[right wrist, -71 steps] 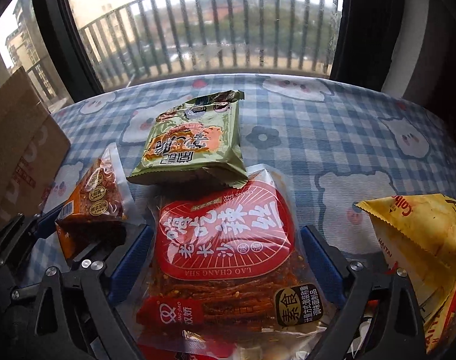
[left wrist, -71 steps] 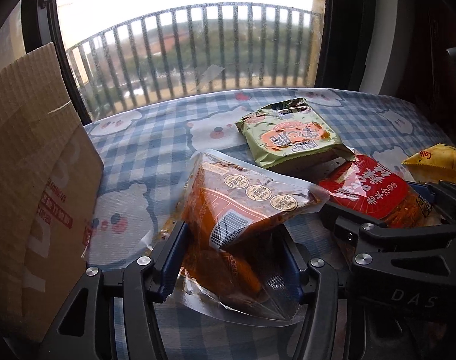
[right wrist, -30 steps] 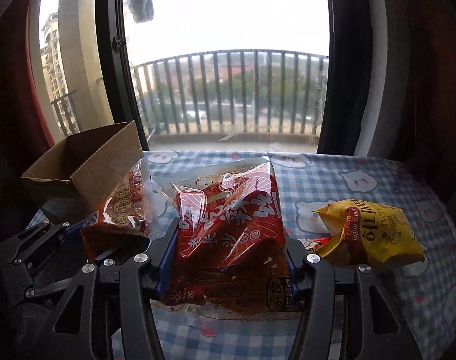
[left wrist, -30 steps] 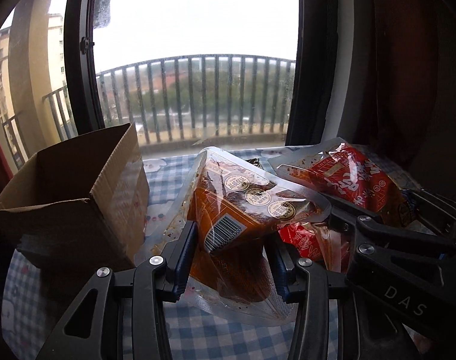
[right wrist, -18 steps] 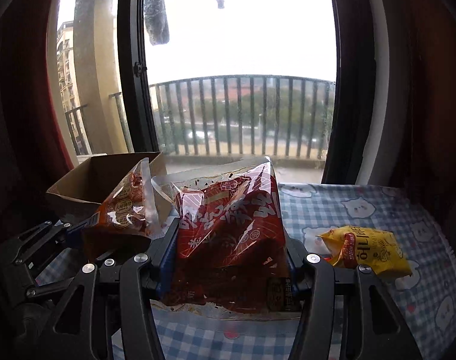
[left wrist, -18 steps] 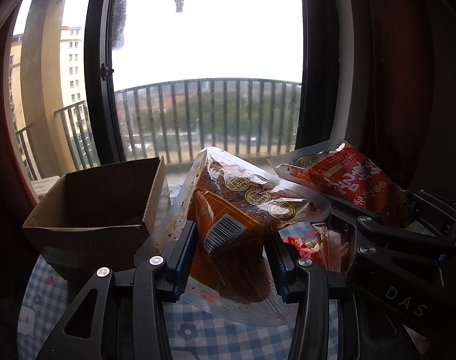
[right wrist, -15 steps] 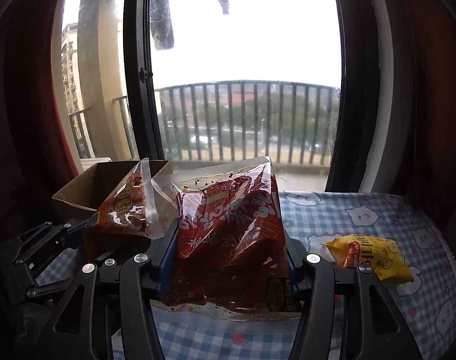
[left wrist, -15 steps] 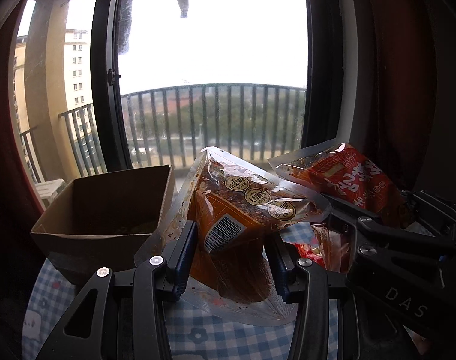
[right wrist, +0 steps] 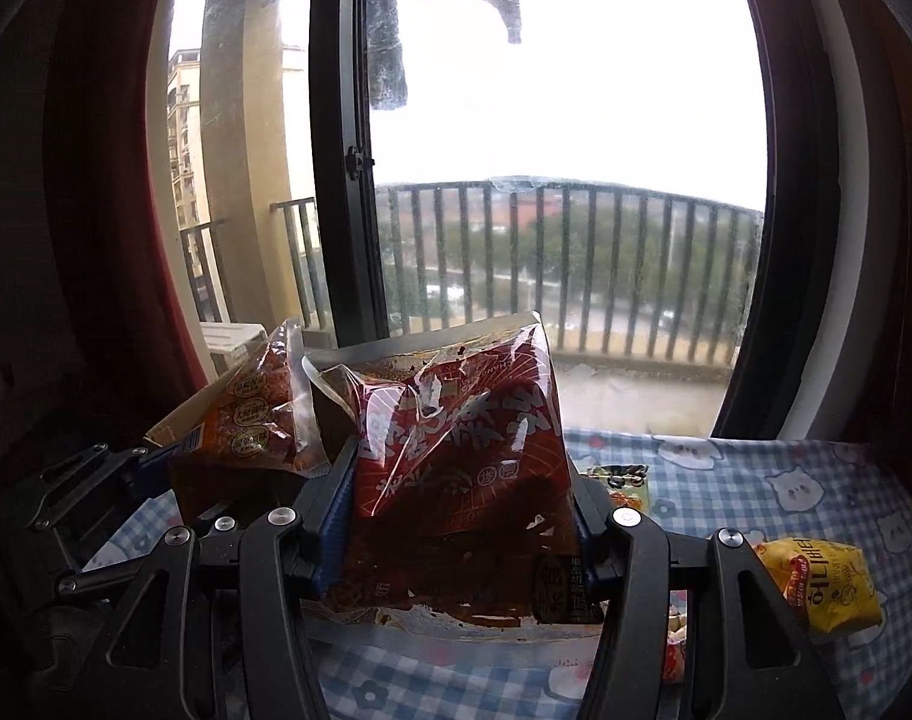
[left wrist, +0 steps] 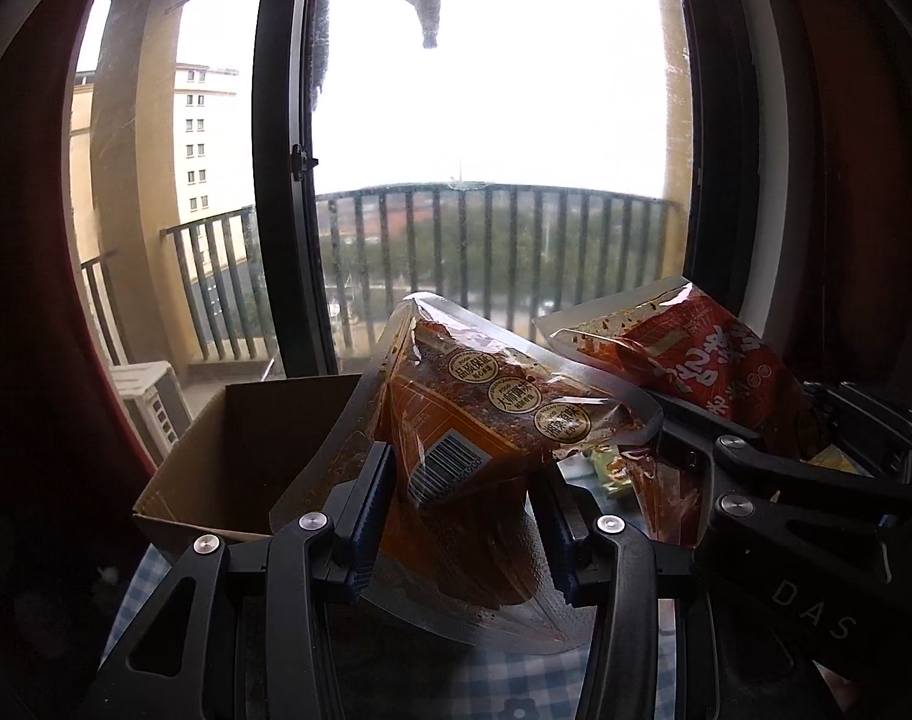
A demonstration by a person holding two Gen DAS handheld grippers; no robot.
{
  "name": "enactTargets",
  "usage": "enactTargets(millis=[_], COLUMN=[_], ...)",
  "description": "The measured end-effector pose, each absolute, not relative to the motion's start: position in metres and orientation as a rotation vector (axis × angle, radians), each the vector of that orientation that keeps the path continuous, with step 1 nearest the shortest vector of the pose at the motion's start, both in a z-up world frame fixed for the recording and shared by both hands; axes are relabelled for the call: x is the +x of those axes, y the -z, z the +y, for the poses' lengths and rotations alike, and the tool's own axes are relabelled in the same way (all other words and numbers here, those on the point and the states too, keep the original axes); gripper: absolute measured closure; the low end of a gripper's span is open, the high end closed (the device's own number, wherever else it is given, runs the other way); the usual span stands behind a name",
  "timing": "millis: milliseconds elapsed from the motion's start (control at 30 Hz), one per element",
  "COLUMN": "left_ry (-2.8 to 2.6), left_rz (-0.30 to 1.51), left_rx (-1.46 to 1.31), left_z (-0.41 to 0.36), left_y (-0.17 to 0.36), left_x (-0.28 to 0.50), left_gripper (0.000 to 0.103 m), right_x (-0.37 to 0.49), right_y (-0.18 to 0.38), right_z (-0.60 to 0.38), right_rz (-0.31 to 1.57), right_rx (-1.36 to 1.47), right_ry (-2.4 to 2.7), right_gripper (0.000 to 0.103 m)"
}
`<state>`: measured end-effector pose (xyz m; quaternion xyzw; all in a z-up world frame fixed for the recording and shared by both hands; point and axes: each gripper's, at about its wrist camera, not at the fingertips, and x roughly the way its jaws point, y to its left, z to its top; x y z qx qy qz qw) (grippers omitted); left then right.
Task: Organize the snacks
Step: 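Carry both gripped bags to the box with both tools, then open both tools, releasing both bags into the box, then withdraw both open tools from the box over the table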
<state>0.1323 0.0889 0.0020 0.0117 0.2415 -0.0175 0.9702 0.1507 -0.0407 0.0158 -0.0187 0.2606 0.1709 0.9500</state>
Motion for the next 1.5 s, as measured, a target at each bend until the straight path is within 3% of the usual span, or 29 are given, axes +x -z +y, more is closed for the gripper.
enactTargets(millis=[600, 667, 733, 800, 967, 1033, 1067, 1500], left_ry=[-0.057, -0.063, -0.105, -0.140, -0.164, -0.149, -0.140, -0.104], left_rz=[0.618, 0.642, 0.635, 0.625, 0.656, 0.663, 0.667, 0.624], left_rx=[-0.106, -0.113, -0.104, -0.097, -0.100, -0.097, -0.102, -0.105], left_z=[0.156, 0.161, 0.171, 0.175, 0.187, 0.186, 0.185, 0.163], left_y=[0.036, 0.040, 0.040, 0.038, 0.040, 0.040, 0.039, 0.018], left_x=[0.191, 0.193, 0.194, 0.191, 0.192, 0.190, 0.188, 0.166], left_gripper=[0.055, 0.045, 0.023, 0.021, 0.019, 0.018, 0.018, 0.013], right_x=[0.244, 0.251, 0.254, 0.257, 0.260, 0.260, 0.259, 0.230], right_y=[0.026, 0.030, 0.034, 0.035, 0.039, 0.041, 0.040, 0.018], right_z=[0.055, 0.067, 0.078, 0.086, 0.100, 0.101, 0.099, 0.068], right_rz=[0.639, 0.660, 0.667, 0.667, 0.646, 0.644, 0.626, 0.650], right_rx=[-0.034, -0.038, -0.042, -0.040, -0.033, -0.045, -0.047, -0.009], right_ry=[-0.465, -0.476, -0.496, -0.516, -0.542, -0.511, -0.493, -0.492], right_gripper=[0.043, 0.043, 0.043, 0.043, 0.034, 0.013, 0.011, 0.009])
